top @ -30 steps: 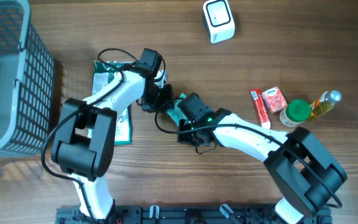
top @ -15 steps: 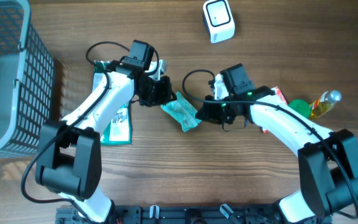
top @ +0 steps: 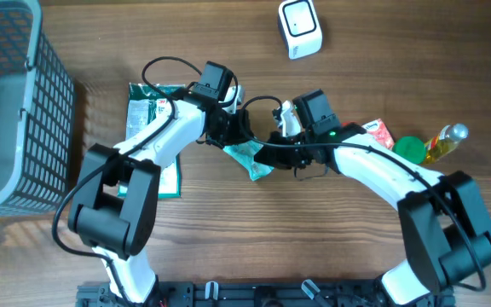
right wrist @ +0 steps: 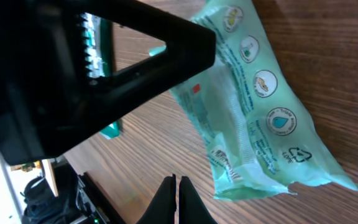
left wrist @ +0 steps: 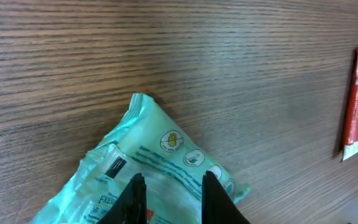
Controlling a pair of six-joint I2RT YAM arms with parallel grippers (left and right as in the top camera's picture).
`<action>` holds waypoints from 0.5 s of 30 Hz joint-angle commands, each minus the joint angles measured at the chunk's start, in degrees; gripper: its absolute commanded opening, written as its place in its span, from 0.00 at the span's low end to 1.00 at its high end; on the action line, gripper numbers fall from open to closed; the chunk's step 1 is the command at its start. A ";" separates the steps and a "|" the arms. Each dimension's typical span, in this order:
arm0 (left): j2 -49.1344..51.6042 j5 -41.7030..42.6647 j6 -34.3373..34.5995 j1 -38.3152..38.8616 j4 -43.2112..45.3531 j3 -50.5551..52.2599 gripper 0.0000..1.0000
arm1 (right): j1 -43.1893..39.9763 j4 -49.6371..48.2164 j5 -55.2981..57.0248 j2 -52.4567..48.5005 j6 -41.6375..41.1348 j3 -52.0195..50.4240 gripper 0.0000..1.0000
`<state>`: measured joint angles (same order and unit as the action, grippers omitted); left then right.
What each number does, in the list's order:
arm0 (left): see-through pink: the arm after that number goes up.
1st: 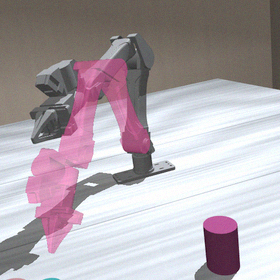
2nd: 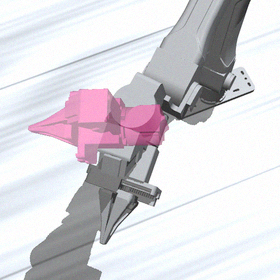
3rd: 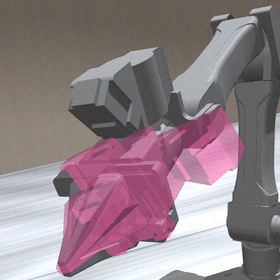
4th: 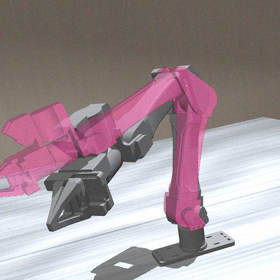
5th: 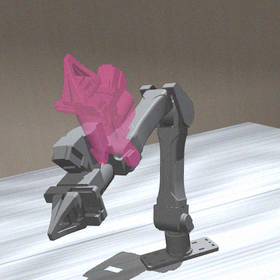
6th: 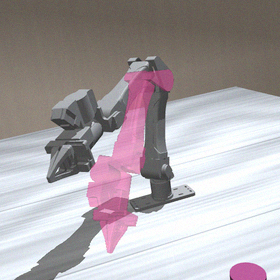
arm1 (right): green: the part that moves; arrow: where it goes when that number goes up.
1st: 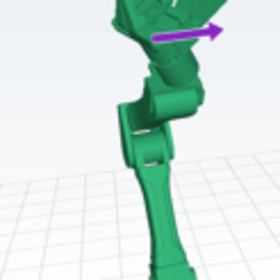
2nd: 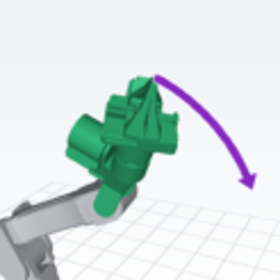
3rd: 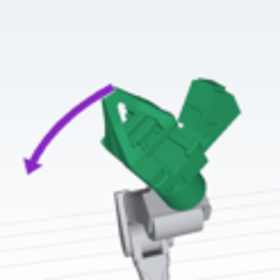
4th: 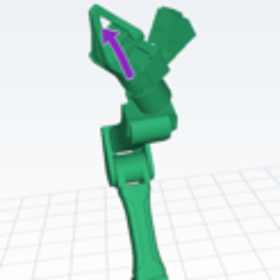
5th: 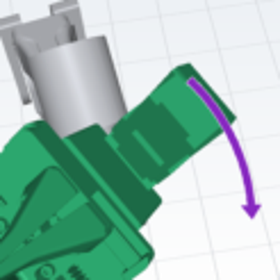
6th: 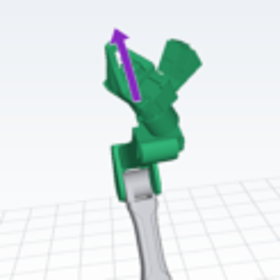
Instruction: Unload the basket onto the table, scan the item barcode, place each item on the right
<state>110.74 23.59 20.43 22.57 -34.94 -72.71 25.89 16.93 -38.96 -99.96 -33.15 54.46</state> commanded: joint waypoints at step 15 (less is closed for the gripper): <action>4.37 -6.88 -0.48 0.07 0.02 0.72 0.16 | 1.57 2.67 5.77 -12.13 -4.48 -0.83 0.04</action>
<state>112.62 20.84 20.43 22.57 -34.63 -72.71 27.35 16.88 -39.62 -108.97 -36.42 54.59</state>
